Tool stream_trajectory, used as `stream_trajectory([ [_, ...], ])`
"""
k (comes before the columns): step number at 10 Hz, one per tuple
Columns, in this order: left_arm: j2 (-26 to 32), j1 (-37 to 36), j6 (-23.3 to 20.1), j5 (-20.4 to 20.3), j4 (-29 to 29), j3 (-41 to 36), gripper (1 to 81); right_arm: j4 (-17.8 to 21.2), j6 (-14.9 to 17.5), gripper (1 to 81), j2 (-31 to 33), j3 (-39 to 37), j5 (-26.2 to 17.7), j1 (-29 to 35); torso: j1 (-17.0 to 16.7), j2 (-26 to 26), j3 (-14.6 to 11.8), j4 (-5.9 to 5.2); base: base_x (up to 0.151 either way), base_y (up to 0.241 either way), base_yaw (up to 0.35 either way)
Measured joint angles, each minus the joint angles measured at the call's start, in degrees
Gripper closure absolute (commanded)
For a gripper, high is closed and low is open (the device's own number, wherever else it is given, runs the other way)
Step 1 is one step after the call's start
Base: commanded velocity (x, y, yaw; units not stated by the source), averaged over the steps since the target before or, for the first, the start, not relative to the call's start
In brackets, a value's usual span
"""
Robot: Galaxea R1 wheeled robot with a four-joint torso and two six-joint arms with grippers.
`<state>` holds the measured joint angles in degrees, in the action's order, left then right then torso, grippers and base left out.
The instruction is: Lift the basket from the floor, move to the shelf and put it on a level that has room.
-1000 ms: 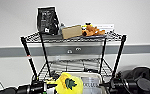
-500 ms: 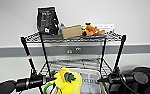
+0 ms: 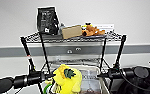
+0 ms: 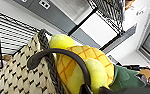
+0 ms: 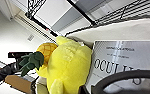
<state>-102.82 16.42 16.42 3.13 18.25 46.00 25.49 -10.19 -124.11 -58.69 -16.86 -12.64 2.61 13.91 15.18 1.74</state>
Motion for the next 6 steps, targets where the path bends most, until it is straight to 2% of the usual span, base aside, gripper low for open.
stream_trajectory([
  [3, 0.11, -1.02, 0.41, 0.44, 0.00, -0.05, 81.1, -0.02, -1.13, 81.1, -0.17, 0.09, -1.00, 1.88, 0.00, 0.00, 0.00, 0.00, 0.000, 0.000, 0.000],
  [6, -2.56, -2.39, 1.49, 1.85, 0.00, 4.13, 81.1, -0.05, -1.52, 81.1, -2.57, -3.74, -1.71, 2.17, 0.00, -0.02, 0.00, 0.00, 0.000, 0.000, 0.000],
])
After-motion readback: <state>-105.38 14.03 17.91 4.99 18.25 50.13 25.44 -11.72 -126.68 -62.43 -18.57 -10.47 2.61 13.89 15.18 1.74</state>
